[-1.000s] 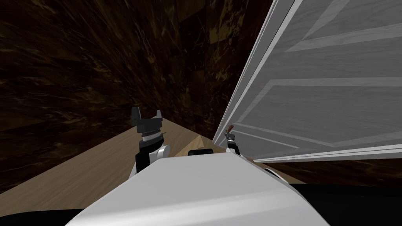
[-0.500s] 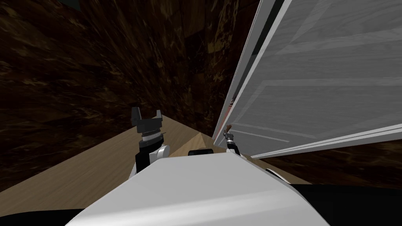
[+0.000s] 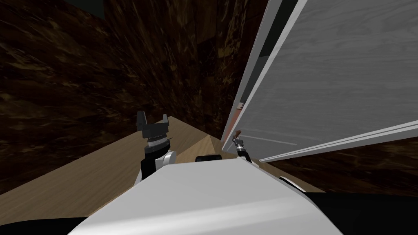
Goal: Pull the door open
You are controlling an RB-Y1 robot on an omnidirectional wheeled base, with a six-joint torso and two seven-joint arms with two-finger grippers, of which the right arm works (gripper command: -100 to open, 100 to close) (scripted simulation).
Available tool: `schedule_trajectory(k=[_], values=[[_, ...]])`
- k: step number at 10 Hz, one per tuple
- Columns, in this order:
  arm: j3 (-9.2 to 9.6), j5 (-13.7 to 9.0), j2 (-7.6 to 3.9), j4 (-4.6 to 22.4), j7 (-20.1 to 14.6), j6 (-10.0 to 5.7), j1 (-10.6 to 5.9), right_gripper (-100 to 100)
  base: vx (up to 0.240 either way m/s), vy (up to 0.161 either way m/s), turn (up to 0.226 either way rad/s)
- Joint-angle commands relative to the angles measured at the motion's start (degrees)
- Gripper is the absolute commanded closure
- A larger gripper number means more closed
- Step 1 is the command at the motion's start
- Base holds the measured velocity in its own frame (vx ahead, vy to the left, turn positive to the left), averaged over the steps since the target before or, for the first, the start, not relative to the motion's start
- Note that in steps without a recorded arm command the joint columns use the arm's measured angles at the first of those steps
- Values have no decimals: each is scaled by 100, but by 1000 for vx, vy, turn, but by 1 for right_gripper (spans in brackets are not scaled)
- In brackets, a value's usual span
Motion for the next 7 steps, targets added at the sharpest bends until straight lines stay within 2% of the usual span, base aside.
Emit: schedule_trajectory(k=[1,3,4,5,7], values=[[146,57,-94,-77,-120,-56,86,100,-261,-36,107],[266,107,-189,-116,-230,-118,138,100,-256,-39,102],[235,96,-162,-91,-201,-99,112,100,-125,-15,28],[390,153,-261,-104,-330,-210,190,100,-142,-32,127],[534,207,-381,-122,-459,-339,261,100,-267,-46,135]])
